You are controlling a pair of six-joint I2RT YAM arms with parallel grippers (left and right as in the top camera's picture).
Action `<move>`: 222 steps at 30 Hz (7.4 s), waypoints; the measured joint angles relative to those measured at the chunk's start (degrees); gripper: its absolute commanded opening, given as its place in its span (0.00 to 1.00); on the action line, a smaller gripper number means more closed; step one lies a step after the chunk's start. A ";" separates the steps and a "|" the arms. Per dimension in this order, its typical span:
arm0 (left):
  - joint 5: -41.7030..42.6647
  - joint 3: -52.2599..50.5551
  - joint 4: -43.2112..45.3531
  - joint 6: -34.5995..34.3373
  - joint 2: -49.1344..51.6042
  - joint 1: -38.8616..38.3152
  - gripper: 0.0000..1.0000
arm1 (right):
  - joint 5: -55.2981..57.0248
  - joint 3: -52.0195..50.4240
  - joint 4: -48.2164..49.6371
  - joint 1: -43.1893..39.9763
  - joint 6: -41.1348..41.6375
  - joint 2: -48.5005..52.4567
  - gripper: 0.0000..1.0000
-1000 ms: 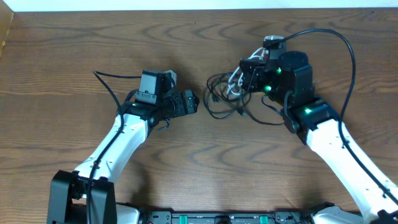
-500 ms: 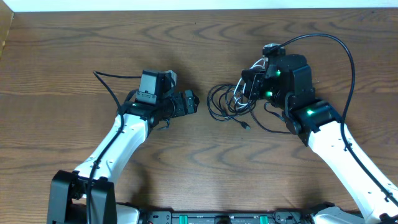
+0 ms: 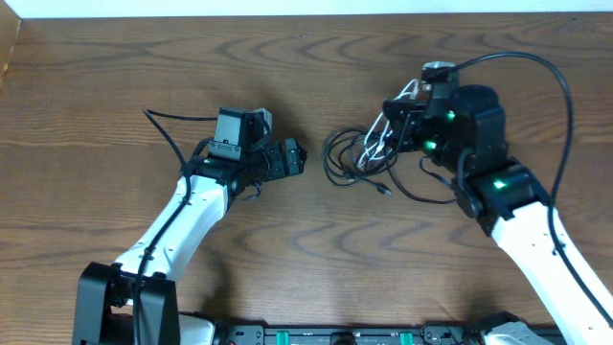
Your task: Untangle cables
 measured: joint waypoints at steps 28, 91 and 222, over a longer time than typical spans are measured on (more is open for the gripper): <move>0.00 0.00 0.00 0.00 0.00 0.00 1.00 | 1.09 0.00 -1.81 7.96 -1.77 -0.68 0.10; 0.00 0.00 -0.02 0.00 0.00 0.00 1.00 | 3.10 0.02 4.72 8.98 -24.90 32.63 0.27; 2.03 0.00 6.64 -16.79 0.00 -0.92 0.94 | 9.88 1.66 -22.34 2.56 -3.48 5.46 0.38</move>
